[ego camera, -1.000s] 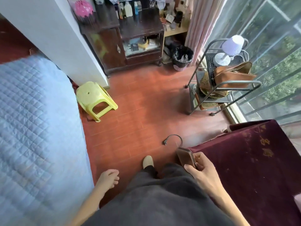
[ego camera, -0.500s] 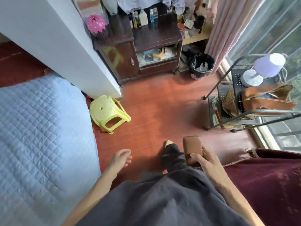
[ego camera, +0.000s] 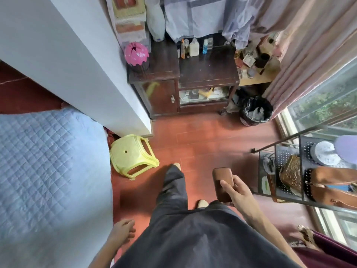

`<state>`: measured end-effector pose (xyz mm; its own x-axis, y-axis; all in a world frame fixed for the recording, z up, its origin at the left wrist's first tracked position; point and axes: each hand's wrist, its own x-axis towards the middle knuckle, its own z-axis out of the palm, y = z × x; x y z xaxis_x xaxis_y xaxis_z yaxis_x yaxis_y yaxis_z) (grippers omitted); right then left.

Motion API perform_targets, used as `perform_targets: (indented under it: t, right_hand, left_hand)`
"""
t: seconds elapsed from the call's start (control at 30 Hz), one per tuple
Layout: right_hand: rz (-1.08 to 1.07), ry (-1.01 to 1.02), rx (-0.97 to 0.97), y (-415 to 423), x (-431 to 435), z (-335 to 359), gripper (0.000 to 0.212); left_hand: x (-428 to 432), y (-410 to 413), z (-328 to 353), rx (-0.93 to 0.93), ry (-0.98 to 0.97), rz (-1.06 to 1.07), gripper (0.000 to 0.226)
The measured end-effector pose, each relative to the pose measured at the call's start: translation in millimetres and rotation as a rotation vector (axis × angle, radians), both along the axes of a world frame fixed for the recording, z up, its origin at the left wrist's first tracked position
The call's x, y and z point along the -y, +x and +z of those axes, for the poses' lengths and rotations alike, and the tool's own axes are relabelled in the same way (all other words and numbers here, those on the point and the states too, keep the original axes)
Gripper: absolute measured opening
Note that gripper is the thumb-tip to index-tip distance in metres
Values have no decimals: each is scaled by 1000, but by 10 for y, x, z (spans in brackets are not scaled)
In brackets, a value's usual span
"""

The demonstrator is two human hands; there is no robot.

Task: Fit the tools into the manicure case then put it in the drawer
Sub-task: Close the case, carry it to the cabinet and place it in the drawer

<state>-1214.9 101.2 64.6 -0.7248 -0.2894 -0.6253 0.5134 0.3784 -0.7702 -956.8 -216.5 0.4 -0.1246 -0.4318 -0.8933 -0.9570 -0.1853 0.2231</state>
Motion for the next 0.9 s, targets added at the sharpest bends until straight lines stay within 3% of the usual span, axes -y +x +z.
perform_targets:
  t: [0.27,0.57,0.77,0.9]
  right_hand:
    - [-155,47,40,-802,597,9,12]
    - [-292,-4,101,-1717,767,14,8]
    - [-273,19,77,-2621,630,-42,7]
    - [-270,46,95,-3201,595,-44,11]
  left_hand:
    - [932,-1800,16,-74,-34,-152,23]
    - [861,-4088,263,-362,22,-359,17]
    - [716,-4653,246,-321,3,-303,18]
    - [784,-4602,179,-157,-9,-345,22]
